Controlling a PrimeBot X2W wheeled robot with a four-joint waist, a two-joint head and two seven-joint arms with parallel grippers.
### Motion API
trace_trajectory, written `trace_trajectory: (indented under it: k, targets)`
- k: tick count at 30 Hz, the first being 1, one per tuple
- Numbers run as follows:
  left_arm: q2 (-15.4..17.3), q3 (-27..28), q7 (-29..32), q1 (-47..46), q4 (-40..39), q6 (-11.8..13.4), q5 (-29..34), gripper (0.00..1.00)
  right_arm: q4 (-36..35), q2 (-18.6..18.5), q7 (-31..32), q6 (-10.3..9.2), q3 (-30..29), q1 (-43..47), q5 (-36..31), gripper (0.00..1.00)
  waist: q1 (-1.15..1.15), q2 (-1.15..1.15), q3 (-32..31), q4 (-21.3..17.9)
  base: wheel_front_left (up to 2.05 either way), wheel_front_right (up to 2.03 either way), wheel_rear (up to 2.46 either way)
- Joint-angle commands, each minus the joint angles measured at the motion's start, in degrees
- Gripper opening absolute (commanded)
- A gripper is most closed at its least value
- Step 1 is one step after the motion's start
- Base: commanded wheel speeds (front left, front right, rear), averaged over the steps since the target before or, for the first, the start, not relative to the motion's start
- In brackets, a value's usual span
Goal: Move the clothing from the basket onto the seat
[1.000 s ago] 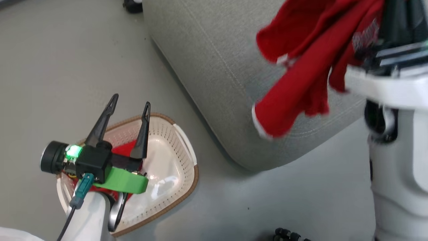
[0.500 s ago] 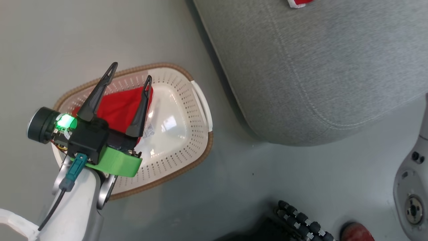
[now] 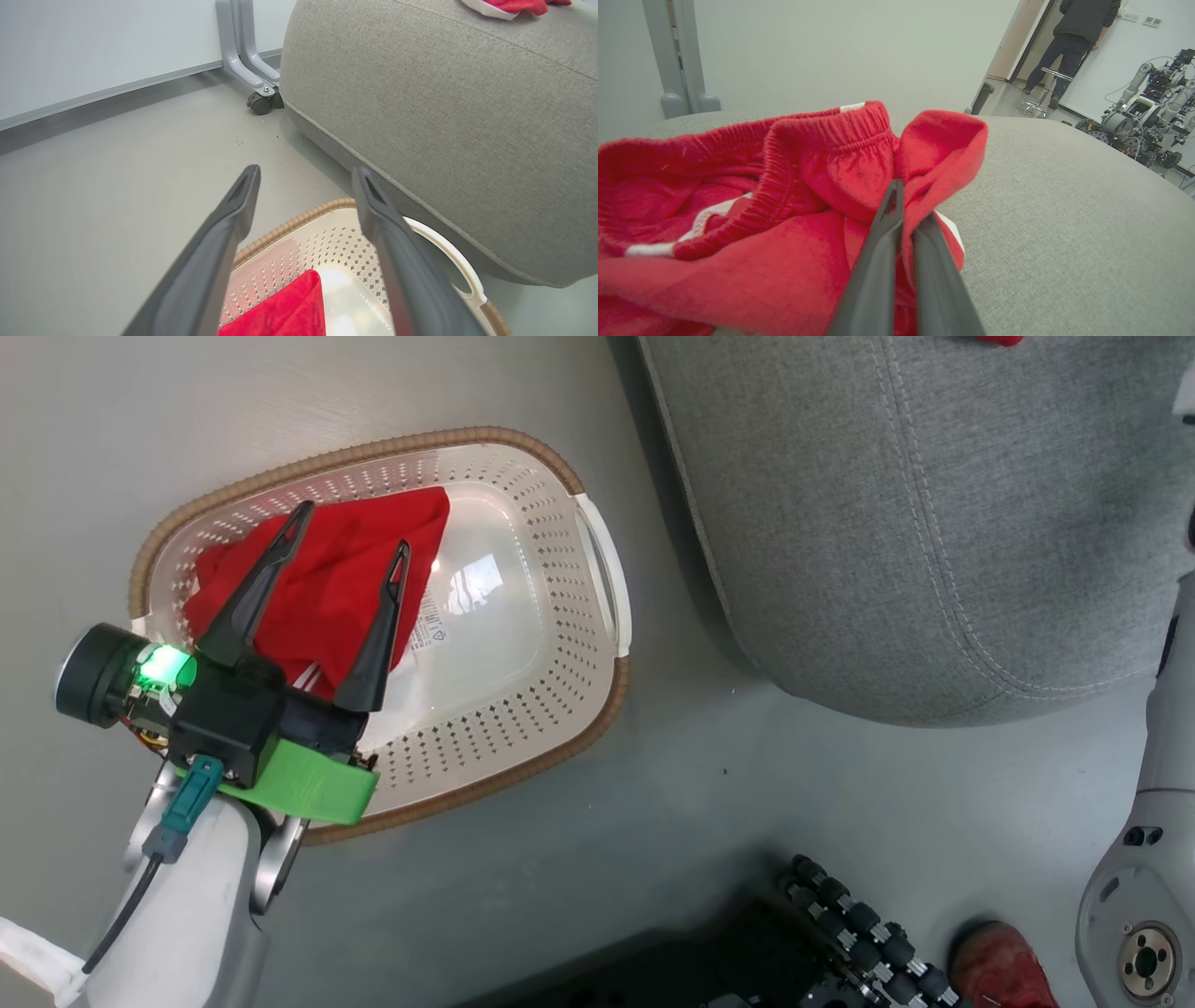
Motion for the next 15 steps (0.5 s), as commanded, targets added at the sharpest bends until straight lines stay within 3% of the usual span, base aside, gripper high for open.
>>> trace_trajectory:
  k: [1, 2, 10, 15]
  targets:
    - [-0.05, -0.16, 0.07, -1.09, 0.01, -0.02, -0.29, 1.00, 0.42, 0.08, -0.18, -0.10, -1.01, 0.59, -0.39, 0.50, -0.01, 0.00, -0.99, 0.76, 0.00, 0.00, 0.00]
    - [-0.50, -0.22, 0.07, -1.16, 0.18, 0.05, -0.47, 1.00, 0.74, 0.40, -0.18, -0.10, -1.90, 1.33, -0.85, 1.00, -0.01, 0.00, -1.64, 1.13, 0.00, 0.00, 0.00]
    - [-4.84, 0.86, 0.06, 1.36, 2.70, 0.89, -2.41, 1.00, -3.02, 1.75, -0.18, -0.10, -1.66, 9.31, -3.73, 1.00, -0.01, 0.00, -11.23, 4.70, 0.00, 0.00, 0.00]
    - [-8.76, 3.60, 0.06, 4.65, 4.46, 1.64, -4.08, 1.00, -6.50, 2.35, -0.18, -0.10, 6.53, 18.31, -2.05, 1.00, -0.01, 0.00, -20.04, 7.28, 0.00, 0.00, 0.00]
